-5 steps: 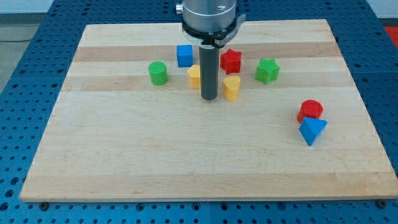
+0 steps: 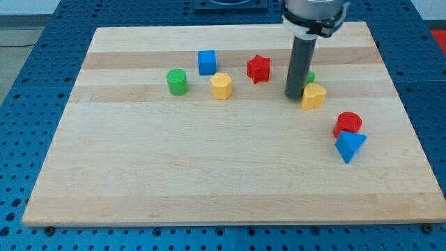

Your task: Place the yellow heart above the red circle

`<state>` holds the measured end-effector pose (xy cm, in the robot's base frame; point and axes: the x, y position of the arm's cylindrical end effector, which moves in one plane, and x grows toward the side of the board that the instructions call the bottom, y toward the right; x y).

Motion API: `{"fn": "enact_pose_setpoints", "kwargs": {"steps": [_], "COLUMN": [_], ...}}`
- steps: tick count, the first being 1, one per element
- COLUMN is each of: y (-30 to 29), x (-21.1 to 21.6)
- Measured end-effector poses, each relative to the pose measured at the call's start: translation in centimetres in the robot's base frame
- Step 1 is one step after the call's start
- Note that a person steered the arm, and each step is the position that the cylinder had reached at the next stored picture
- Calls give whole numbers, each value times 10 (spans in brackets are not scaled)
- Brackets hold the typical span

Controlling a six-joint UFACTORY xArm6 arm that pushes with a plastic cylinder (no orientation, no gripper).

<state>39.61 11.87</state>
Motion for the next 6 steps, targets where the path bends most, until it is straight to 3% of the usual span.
{"fn": "enact_pose_setpoints", "kwargs": {"steps": [5, 6], "y": [49, 50], "x": [9, -6]}}
